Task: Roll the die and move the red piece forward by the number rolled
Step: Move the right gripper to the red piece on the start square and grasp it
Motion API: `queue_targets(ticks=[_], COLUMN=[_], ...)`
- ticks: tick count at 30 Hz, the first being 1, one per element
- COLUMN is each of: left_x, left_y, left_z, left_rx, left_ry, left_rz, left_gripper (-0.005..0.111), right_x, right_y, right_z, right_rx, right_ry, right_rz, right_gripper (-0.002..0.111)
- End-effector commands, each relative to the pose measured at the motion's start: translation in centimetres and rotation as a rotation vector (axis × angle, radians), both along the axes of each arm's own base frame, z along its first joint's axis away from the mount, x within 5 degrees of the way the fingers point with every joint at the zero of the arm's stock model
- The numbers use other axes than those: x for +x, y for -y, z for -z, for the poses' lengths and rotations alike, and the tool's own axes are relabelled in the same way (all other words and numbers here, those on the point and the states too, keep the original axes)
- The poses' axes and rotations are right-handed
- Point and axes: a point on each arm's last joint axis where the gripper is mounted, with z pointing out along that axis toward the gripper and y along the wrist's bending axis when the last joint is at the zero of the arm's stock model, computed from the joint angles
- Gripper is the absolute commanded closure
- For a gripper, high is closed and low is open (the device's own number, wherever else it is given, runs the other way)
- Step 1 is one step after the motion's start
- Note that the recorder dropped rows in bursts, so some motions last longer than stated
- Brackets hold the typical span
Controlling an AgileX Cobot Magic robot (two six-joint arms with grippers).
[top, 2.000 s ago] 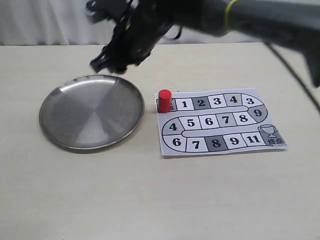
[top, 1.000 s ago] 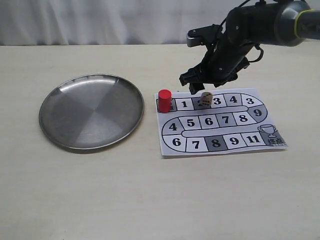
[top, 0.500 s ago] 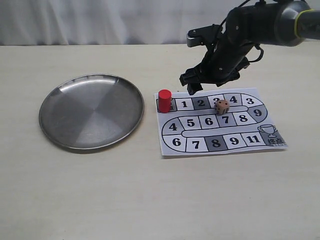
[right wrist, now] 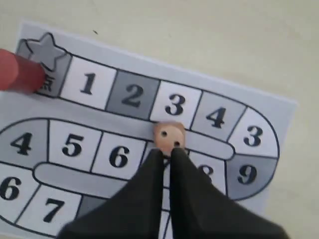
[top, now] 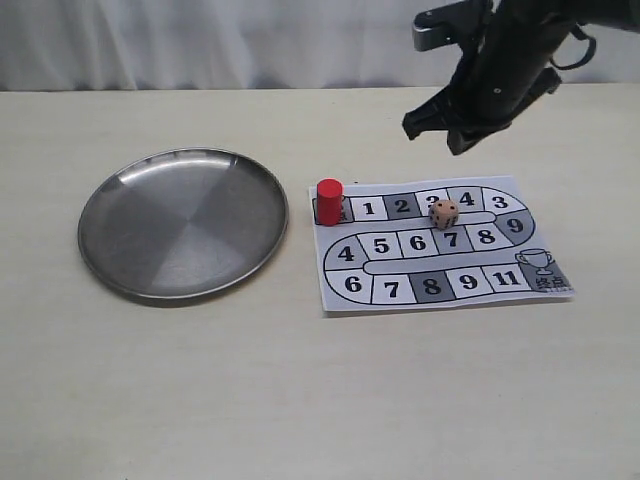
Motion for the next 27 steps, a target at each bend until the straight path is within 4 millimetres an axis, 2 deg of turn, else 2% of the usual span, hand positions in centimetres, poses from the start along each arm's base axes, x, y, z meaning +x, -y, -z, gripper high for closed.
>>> queue_targets(ticks=[1,2,4,6,27], left_x=[0.0,0.0,0.0,0.0,0.0], left_y=[0.1,0.1,0.1,0.1,0.1], left_z=[0.0,0.0,0.0,0.0,0.0], left_rx=[-0.001,-0.001,-0.001,-0.001,-0.001], left_ry=[0.009,0.009,0.009,0.009,0.009], left_rz=[0.009,0.009,0.009,0.009,0.009], left_gripper=[0.107,0.107,0.107,0.107,0.107], right_x=[-1.0,-1.5,-2.0,-2.1,-2.1], right_y=[2.6,3.0,3.0,2.7,2.7], right_z=[2.7,4.3,6.2,7.2,7.4], right_rx=[0.0,0.005,0.023,0.054,0.065], right_ry=[-0.086,-0.086,-0.053,0.002,0.02], right_rz=[0.072,0.077,0.071,0.068,0.07], right_gripper=[0.104,0.104,0.104,0.104,0.104])
